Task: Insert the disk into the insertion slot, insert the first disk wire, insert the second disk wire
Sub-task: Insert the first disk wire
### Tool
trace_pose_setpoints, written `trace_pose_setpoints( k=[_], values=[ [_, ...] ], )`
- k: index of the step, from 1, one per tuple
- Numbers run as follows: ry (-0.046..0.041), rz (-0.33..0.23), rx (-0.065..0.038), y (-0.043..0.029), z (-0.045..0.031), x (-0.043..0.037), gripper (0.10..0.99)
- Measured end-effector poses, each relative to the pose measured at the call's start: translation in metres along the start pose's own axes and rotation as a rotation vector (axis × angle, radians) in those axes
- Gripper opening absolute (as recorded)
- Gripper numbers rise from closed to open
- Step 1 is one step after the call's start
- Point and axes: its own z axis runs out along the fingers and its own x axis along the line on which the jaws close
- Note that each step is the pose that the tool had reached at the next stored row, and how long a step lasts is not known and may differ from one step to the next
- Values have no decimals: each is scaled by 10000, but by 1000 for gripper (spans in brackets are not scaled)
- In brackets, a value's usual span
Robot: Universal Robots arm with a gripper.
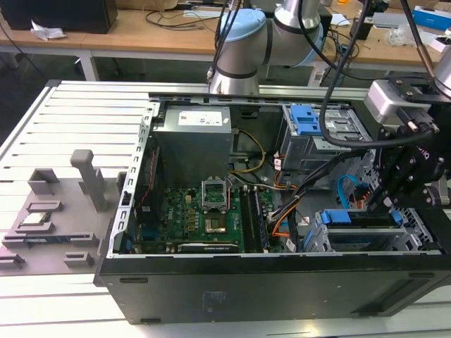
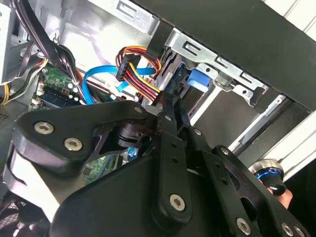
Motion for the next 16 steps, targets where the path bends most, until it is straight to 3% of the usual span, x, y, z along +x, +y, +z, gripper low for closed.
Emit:
trace_pose_setpoints(
  k=[16],
  values=[
    [-2,-3,0,-44,10,9,169]
  ],
)
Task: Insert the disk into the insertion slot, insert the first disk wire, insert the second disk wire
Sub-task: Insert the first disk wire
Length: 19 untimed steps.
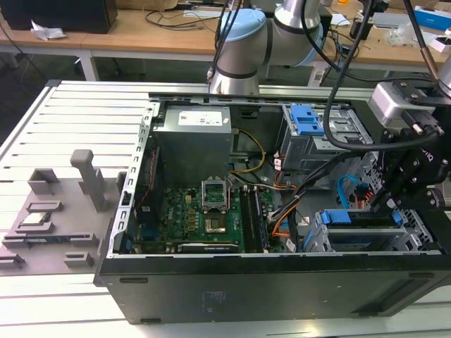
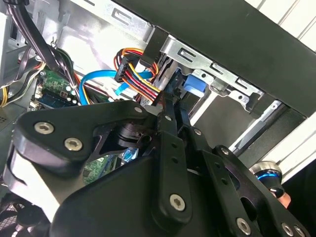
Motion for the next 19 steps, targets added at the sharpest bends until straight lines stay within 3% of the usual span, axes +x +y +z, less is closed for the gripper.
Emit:
trace_pose_setpoints(
  k=[9,14,19],
  values=[
    [-6,0,4,-1,-21,38,169],
    [-114,-5,0,-1,-16,39,169],
    [-125,-5,-1,-1,-5,39,169]
  ],
)
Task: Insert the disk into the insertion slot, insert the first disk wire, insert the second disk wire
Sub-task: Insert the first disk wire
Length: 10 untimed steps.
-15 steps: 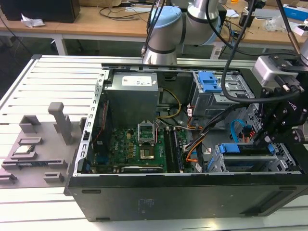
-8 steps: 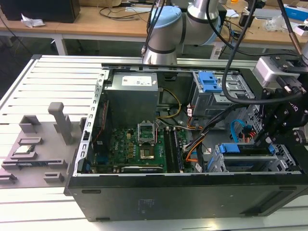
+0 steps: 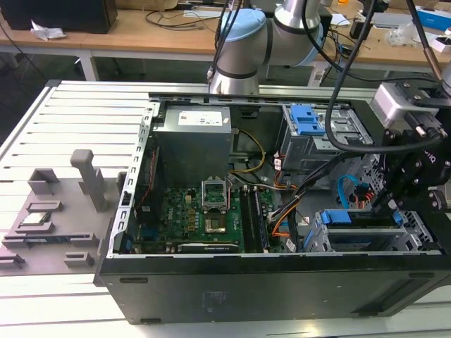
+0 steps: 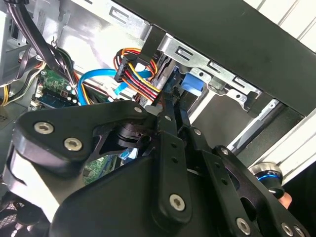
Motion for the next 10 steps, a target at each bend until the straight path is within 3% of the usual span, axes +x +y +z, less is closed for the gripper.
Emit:
trace_pose_setpoints(
  k=[3,10],
  values=[
    [5,1,0,-2,44,0,169],
    [2,1,0,-3,68,0,169]
  ],
)
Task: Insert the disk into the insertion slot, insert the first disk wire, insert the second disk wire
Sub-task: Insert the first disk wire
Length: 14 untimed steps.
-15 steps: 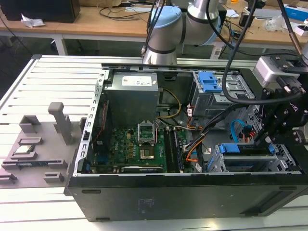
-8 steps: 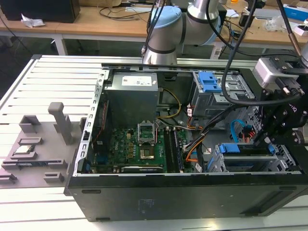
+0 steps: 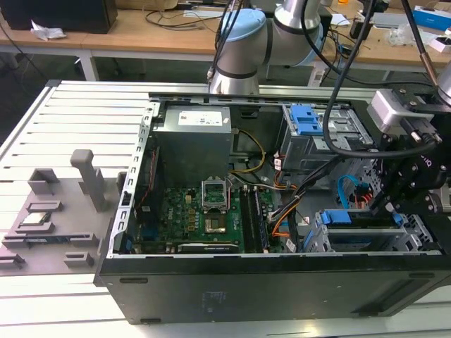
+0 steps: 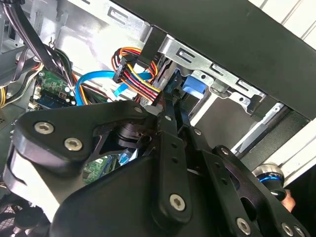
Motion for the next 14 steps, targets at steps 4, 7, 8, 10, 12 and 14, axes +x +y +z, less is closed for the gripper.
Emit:
trace_pose_setpoints(
  k=[4,7,8,10,12,14],
  values=[
    [-19,-1,1,-1,10,0,180],
    [0,0,0,0,4,0,243],
    [0,-1,0,0,3,0,243],
    [-1,0,0,2,-44,0,243],
    [-1,0,1,6,-143,-3,243],
    [0,0,0,9,-212,-7,243]
  ],
)
